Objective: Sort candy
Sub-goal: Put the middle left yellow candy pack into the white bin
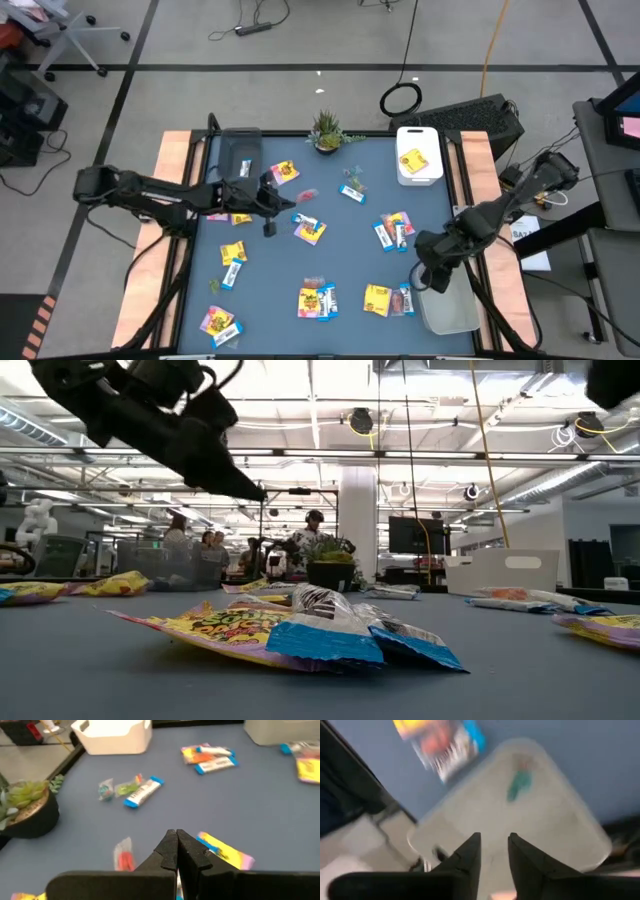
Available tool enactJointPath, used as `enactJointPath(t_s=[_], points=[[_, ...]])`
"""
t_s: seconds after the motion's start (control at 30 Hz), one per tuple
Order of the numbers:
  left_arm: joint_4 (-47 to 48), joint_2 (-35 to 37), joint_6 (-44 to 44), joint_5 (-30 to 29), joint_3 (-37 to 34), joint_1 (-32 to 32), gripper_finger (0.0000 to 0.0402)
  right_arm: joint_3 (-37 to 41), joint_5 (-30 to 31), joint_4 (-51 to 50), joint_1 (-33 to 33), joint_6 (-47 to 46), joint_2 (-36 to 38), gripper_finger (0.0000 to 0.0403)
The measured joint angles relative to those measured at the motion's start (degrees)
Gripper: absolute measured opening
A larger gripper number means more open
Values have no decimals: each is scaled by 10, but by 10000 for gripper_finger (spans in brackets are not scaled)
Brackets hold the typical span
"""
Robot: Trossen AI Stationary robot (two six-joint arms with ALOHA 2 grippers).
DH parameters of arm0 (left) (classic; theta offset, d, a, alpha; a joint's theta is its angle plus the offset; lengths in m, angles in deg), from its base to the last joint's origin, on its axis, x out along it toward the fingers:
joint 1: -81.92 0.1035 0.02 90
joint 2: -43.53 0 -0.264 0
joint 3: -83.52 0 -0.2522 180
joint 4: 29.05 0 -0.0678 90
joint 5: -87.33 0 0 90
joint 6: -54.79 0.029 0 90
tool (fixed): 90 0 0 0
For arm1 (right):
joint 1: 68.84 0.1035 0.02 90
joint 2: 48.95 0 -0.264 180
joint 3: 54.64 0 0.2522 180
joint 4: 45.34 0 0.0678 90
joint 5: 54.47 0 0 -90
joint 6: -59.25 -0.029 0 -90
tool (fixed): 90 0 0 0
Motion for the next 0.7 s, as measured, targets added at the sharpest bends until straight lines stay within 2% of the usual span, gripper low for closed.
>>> enactJointPath(t_s=[0.1,0.2,0.27,0.47,0.7], points=[[44,40,0,0,0,-27,2,-22,138,9,0,73,17,37],[71,75,0,0,0,-60,2,-21,284,56,-7,211,29,7],[89,94,-2,0,0,-83,2,-9,337,107,-25,291,34,6],[174,123,-66,0,0,-132,2,58,352,306,-105,485,34,2],[295,125,-165,-29,2,-173,2,162,325,556,-185,640,33,1]])
